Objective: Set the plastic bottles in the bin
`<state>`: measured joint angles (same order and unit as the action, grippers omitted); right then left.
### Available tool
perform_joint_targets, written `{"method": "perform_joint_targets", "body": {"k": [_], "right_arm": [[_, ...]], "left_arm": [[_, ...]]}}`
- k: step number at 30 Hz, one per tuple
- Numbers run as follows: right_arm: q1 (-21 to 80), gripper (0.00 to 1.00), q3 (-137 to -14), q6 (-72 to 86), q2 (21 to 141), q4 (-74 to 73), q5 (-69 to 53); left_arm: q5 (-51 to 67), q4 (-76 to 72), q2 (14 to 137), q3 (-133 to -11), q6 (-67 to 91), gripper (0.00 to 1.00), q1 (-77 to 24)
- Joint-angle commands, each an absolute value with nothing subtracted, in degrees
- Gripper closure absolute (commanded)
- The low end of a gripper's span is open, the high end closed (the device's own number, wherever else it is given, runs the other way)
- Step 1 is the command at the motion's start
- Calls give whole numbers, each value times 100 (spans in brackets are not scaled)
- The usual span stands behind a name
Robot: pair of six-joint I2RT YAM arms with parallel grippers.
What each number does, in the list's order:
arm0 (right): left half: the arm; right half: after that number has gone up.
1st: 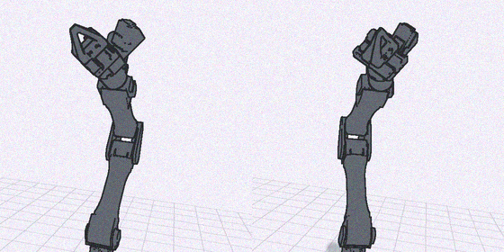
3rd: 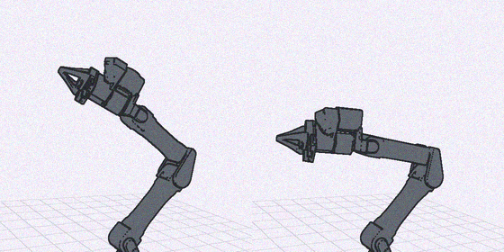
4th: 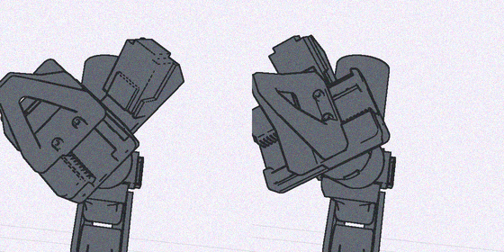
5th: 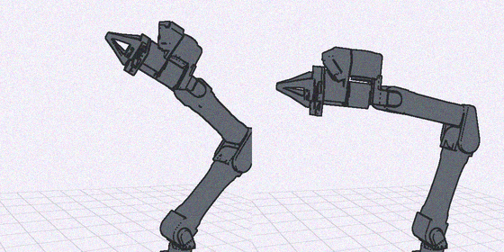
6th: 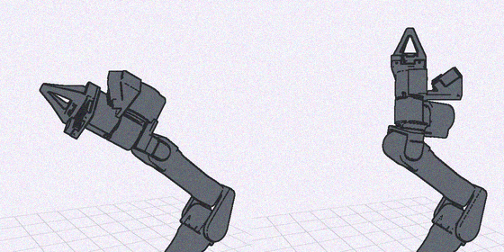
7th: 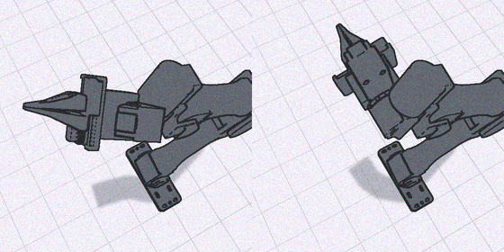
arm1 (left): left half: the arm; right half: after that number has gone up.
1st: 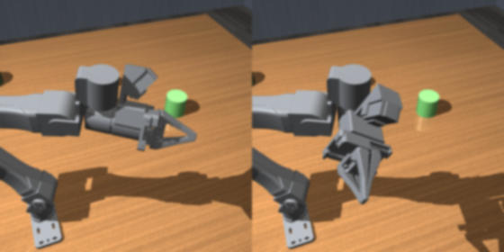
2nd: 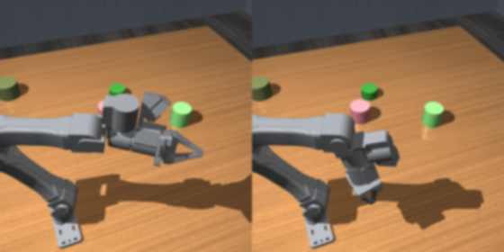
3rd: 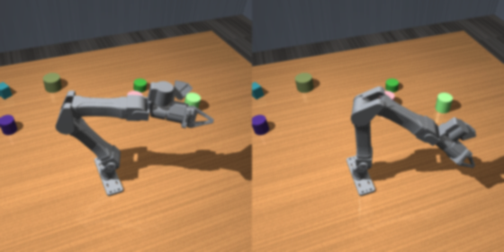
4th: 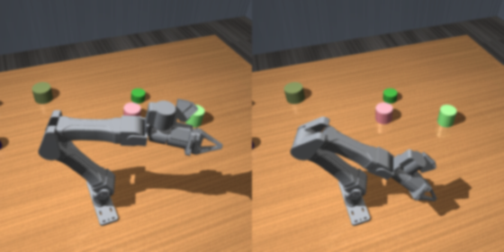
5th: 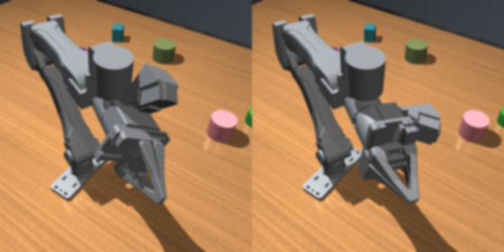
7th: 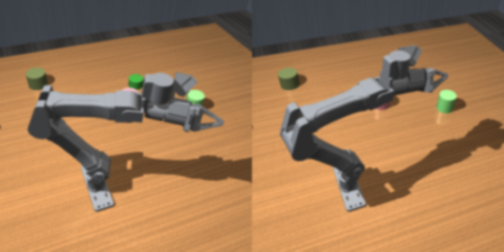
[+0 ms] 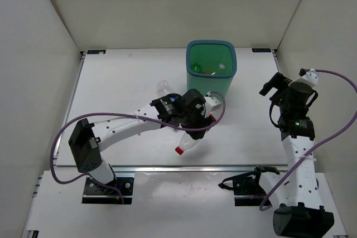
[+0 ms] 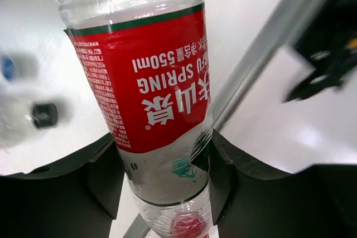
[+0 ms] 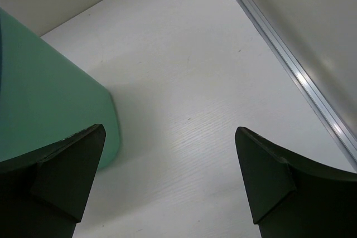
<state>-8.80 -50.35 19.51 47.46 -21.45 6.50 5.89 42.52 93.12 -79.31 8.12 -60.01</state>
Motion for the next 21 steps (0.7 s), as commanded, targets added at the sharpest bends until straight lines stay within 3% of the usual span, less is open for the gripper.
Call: {"method": "perform_joint_targets", "body": {"k": [1,5,6,9,13,15,21], "right_arm": [[-914,1,-4922,1978,4544,-2022,598],[-888,1,-4852,2030,4482,-1995,589],[-914,0,-4817,2048,4439,-1978,571],[-800,1,-4834,2092,4465,-1969,536],[-659,1,-4869,2048,4527,-1890,536],[-615,0,-4782,2066,4553,-1811,580],[-861,1,-4702,2066,4570,-1758,230]], "left_arm": [[582,4114,8833,-9049,720,52,-5889],[220,3090,8929,-9983,843,48,-5451],[115,2885,8956,-10106,844,38,-5371],[-815,1944,9446,-10599,861,46,-5081],[-1230,698,10010,-10969,1037,41,-4817],[-1572,318,10325,-11127,1002,44,-4712],[-1984,-667,10985,-11399,1029,35,-4561]]}}
